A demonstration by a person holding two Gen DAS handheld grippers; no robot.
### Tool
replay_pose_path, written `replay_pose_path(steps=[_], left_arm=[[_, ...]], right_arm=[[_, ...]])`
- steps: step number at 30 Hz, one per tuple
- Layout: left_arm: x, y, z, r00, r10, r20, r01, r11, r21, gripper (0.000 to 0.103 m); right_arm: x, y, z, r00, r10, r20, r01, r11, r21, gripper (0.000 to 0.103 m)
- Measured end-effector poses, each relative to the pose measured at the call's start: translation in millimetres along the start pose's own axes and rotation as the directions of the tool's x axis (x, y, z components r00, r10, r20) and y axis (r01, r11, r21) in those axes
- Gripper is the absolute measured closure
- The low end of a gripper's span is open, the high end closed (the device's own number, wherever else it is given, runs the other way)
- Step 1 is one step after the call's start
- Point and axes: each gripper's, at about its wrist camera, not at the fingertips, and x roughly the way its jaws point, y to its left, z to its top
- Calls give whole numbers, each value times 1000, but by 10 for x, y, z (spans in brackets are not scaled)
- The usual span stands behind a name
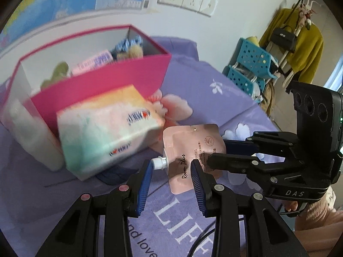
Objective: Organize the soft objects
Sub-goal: 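Carry the cream pouch into the pink box and open the left gripper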
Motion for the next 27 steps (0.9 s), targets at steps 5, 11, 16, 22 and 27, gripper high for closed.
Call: replay_pose_path(steps=[5,11,16,22,27], left_arm=[[-225,25,95,998,12,54,-12,1000,8,67],[-516,185,246,992,43,122,-43,999,-4,67],[-699,336,388,982,91,167,-90,996,-18,67],[-722,508,601,977,113,181,-107,993,-41,67],[-579,586,850,976,127,175,-117,991,-67,67]], right_arm=[[-101,99,184,999,5,48,-3,999,-42,76],[-104,218,494,995,33,90,-25,996,-85,76],[-16,337,799,991,62,118,-48,992,-120,76],[84,354,1093,988,67,140,-50,991,-121,76],[192,226,1333,990,36,139,-23,995,-94,76]])
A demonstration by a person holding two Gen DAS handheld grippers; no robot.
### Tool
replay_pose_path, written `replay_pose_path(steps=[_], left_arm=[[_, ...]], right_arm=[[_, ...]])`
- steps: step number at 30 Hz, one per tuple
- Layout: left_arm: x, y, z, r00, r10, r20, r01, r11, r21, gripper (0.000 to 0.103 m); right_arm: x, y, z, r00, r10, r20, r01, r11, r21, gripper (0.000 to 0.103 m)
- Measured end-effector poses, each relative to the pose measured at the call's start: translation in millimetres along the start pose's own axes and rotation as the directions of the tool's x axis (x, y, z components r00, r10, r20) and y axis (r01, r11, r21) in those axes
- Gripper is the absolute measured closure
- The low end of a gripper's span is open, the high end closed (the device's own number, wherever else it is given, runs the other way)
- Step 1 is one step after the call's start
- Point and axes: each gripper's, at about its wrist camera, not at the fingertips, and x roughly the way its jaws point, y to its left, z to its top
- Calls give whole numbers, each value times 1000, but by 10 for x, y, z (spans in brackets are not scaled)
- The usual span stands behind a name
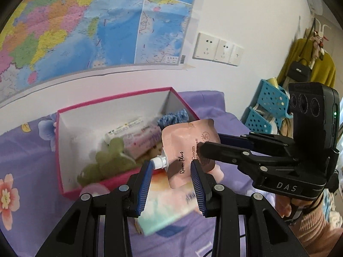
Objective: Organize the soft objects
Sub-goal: 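Carry the cream pouch into the pink box and open the left gripper, then move the left gripper down to the yellow paper tissue pack and grasp it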
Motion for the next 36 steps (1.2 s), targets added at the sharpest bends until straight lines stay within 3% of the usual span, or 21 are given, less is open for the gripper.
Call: replay_pose_path(steps=[21,23,30,36], left_arm=[[872,249,589,996,30,-89,-41,991,-125,67],[907,212,593,994,63,-87,-73,991,-110,66],[833,192,466,995,55,-78,-62,994,-88,65],[495,140,261,999,22,-36,-23,999,-45,65]], right_arm=[[567,-698,521,990,-138,-21,139,984,111,76],[567,-727,538,987,-163,-5,163,979,121,76],[475,-644,427,980,-197,-2,196,977,84,75],[266,-480,226,989,-150,0,150,987,58,75]])
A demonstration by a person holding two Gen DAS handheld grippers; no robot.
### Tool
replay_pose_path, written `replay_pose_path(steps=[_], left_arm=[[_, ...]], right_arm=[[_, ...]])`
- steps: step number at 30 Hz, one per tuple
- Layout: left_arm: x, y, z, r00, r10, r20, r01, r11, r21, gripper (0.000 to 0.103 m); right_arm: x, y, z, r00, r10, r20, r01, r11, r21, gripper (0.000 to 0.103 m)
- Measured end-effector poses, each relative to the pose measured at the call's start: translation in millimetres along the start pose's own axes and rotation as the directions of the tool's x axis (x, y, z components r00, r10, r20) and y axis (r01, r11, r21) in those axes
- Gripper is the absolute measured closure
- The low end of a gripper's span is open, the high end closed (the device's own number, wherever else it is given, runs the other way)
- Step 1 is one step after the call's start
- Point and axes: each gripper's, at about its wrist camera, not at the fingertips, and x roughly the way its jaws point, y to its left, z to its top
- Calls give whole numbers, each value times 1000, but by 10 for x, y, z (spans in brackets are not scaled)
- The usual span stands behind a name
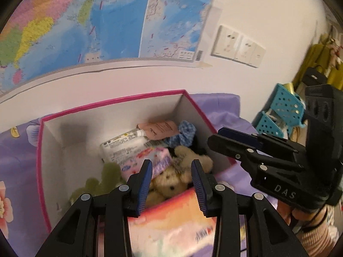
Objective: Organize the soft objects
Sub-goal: 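Move the left gripper down to the yellow paper tissue pack and grasp it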
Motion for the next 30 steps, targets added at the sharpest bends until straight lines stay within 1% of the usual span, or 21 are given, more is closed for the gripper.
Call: replay_pose_path(steps=[3,5,9,11,12,13,14,17,20,22,25,30], left_arm=[[-208,-26,-127,999,-28,25,28,999,17,64],[-334,-54,-226,998,-47,36,46,999,27,64],[-623,-65,-511,995,-84,58,82,996,45,64],[-748,-68,-685,993,-97,65,93,994,62,62],[-806,-56,-759,993,-90,71,85,994,67,60],[-846,-52,-833,994,-69,80,63,995,76,60],[-885,-38,-918,995,-49,85,42,996,80,60],[-955,79,-1150,995,-68,68,65,997,42,59],[-967,212,-1391,998,-46,44,47,999,-13,59],[-979,310,-1545,999,-40,21,41,998,-49,59],[-1014,436,-1758,999,-43,-1,42,993,-109,59],[-1022,522,-2119,998,-39,-55,29,985,-168,59]], right_arm=[[-140,78,-105,999,38,2,-38,999,-10,71],[-228,144,-175,997,71,1,-71,997,-17,71],[-400,303,-361,986,167,-21,-168,985,-36,71],[-451,385,-467,978,206,-45,-208,977,-51,70],[-474,435,-541,972,228,-62,-231,971,-58,67],[-490,475,-601,967,244,-77,-249,966,-63,65],[-497,514,-662,960,263,-93,-270,961,-68,64],[-504,638,-886,941,305,-148,-318,945,-78,64],[-473,745,-1091,922,328,-206,-351,933,-83,64],[-429,789,-1204,905,347,-246,-374,925,-73,64],[-369,845,-1333,888,355,-293,-390,919,-66,64],[-308,932,-1464,858,392,-332,-428,903,-43,64]])
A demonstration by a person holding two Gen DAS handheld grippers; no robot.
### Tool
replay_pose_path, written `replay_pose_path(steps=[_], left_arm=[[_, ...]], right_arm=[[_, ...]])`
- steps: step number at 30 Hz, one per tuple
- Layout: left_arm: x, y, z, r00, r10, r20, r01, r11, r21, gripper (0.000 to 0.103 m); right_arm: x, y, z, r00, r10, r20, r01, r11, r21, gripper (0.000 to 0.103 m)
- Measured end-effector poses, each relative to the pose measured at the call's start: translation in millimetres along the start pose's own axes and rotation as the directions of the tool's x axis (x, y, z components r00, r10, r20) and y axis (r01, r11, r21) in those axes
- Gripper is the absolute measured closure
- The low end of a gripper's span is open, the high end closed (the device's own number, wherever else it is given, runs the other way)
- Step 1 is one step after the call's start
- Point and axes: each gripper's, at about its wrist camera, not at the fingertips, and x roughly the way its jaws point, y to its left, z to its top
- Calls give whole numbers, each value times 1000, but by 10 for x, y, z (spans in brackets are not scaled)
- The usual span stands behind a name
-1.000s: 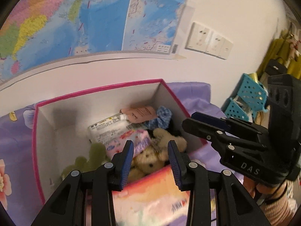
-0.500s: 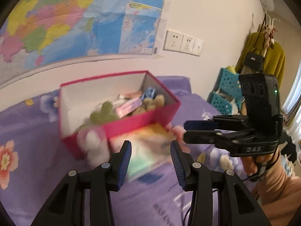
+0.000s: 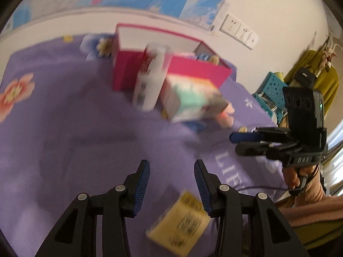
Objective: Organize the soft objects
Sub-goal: 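Move the left gripper down to the yellow paper tissue pack and grasp it, then lift the yellow tissue pack with the left gripper toward the pink box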
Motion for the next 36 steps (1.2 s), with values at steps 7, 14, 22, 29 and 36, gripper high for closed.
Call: replay_pose_path(steps=[7,14,22,29,36], left_arm=[[-153,96,-329,999,-33,-7,32,999,-44,59],[-236,211,-560,998,-55,-43,51,993,-103,59],[-136,178,-726,990,-106,-98,93,988,-127,61],[-43,130,-652,983,-161,-84,149,980,-133,67],[123,-16,-423,982,-174,-75,169,983,-64,69]], right_arm=[[216,113,-143,997,53,-61,-54,999,-5,64],[436,230,-167,989,106,-100,-108,994,-16,64],[680,319,-184,982,135,-131,-139,990,-21,64],[758,358,-219,982,134,-130,-136,991,-8,72],[598,204,-221,995,70,-70,-67,997,36,76]])
